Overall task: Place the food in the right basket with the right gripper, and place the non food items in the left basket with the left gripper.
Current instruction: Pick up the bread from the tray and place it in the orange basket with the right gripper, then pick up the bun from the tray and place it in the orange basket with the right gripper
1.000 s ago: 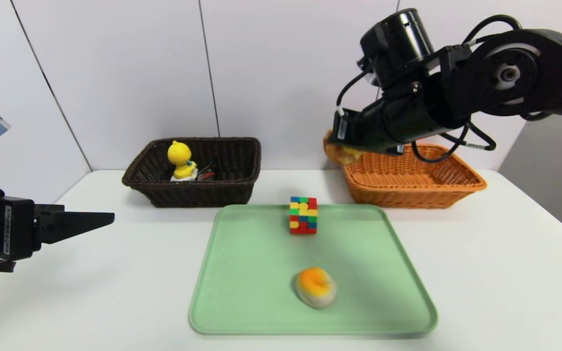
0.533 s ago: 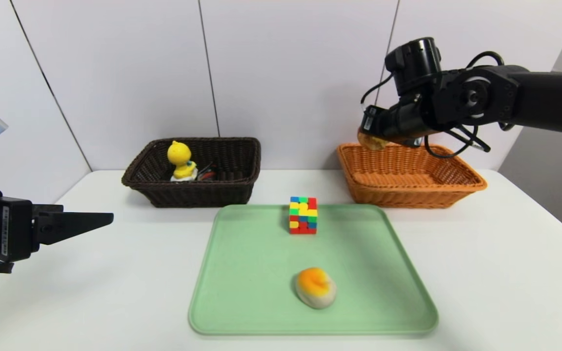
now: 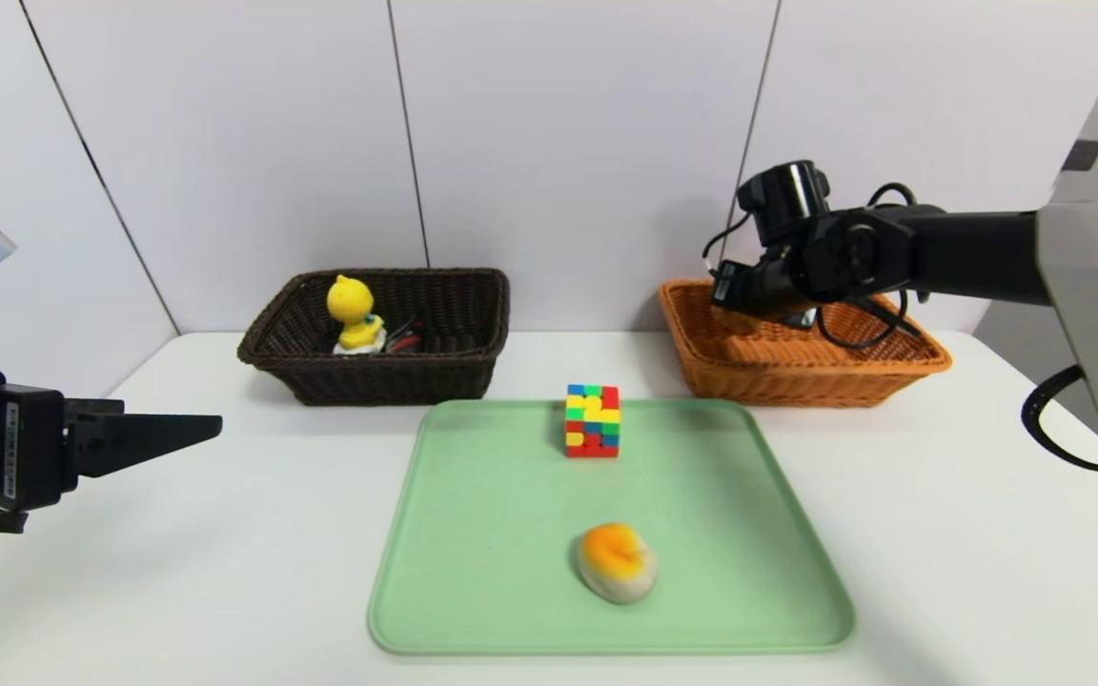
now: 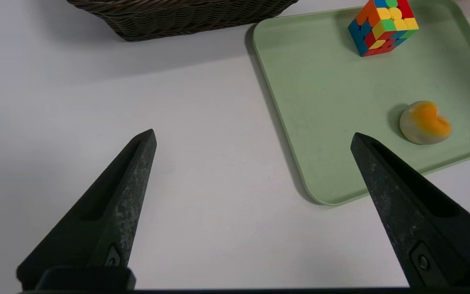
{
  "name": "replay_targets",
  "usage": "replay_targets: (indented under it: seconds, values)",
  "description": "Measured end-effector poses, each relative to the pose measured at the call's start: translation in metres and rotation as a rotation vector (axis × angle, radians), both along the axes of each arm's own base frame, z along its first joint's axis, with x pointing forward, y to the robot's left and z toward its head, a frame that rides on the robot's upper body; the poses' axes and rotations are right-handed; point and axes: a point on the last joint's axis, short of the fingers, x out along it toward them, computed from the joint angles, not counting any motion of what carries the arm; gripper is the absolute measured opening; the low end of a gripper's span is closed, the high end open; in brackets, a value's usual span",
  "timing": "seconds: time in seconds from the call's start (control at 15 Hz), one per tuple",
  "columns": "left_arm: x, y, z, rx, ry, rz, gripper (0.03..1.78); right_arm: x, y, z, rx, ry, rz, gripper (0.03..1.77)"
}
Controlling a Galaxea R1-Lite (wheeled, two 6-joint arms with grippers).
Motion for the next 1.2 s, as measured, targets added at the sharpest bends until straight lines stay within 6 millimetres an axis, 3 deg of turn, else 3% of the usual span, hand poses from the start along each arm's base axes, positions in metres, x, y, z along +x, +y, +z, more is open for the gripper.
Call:
replay_targets:
  seconds: [0.07, 0.47, 0.67, 1.07, 1.2]
  values:
    - [0.001, 0.0, 0.0, 0.0, 0.002, 0.0, 1.69, 0.003, 0.0, -0.006, -0.01, 0.014, 0.002, 0.77]
    - [0.003, 0.0, -0.002, 0.0, 0.014, 0.0, 1.69, 0.011, -0.002, -0.016, -0.036, 0.004, -0.02, 1.27]
    - [0.004, 0.0, -0.003, 0.0, 0.019, -0.001, 1.69, 0.002, -0.002, -0.001, -0.041, -0.014, -0.023, 1.4]
    - [0.004, 0.0, -0.003, -0.001, 0.018, -0.005, 1.69, -0.009, -0.003, 0.012, -0.045, 0.008, -0.021, 1.57]
    - [0.0, 0.0, -0.003, -0.001, 0.015, -0.003, 1.69, -0.024, 0.009, 0.035, -0.031, -0.042, 0.005, 1.6]
